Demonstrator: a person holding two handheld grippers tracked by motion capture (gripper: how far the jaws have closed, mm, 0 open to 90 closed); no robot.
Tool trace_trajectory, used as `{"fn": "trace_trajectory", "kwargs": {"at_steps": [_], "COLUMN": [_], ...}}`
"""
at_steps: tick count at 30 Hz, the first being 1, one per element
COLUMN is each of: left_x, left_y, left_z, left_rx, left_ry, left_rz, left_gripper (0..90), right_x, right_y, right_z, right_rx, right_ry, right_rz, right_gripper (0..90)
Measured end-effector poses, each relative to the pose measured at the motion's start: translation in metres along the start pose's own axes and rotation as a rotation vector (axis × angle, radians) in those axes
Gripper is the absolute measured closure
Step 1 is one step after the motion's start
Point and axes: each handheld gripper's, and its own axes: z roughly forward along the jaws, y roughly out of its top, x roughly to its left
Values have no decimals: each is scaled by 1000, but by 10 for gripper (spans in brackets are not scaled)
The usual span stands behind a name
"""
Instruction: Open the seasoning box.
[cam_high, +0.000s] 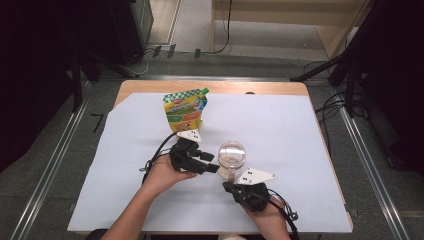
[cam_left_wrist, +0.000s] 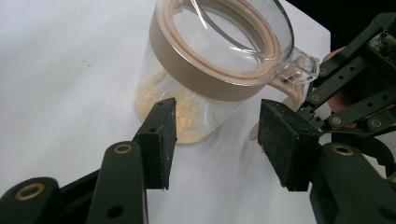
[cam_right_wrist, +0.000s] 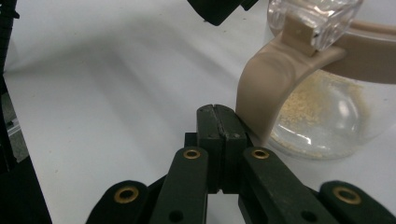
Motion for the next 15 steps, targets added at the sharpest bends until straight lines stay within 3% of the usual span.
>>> {"fn": "trace_trajectory", "kwargs": {"at_steps": [9,15], "left_x": [0,2], "left_y": [-1,-1], "left_z": [-1,0], "left_rx": [-1,6], "left_ry": [7,17], "left_rz": [1,-5], "left_gripper": [473,465], "right_x": [-2,-10], "right_y": [-2,-5], "right_z": [-3,-8], "right_rx": [5,7], "right_ry": [-10,-25], "right_rz": [2,31], "right_gripper": [900,900]}}
